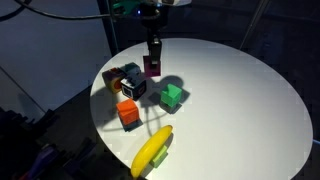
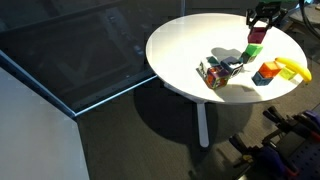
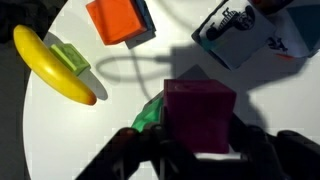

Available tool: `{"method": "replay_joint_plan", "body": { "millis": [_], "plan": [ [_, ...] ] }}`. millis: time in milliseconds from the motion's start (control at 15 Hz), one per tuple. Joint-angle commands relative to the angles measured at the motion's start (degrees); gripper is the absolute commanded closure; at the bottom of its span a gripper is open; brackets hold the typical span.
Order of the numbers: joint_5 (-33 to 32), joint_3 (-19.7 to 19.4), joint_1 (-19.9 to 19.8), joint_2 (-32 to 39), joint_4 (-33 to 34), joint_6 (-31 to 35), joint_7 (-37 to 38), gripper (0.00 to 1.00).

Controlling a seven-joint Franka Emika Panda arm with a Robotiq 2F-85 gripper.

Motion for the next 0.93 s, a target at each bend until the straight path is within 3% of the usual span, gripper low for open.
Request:
{"method": "replay_joint_plan", "body": {
  "millis": [0,867],
  "plan": [
    [2.1,-0.7,-0.7,2.1,3.1,-1.0,3.9,0.71],
    [2.9,-2.5,-3.0,7.7,8.5,-1.3,8.3,0.71]
  ]
}}
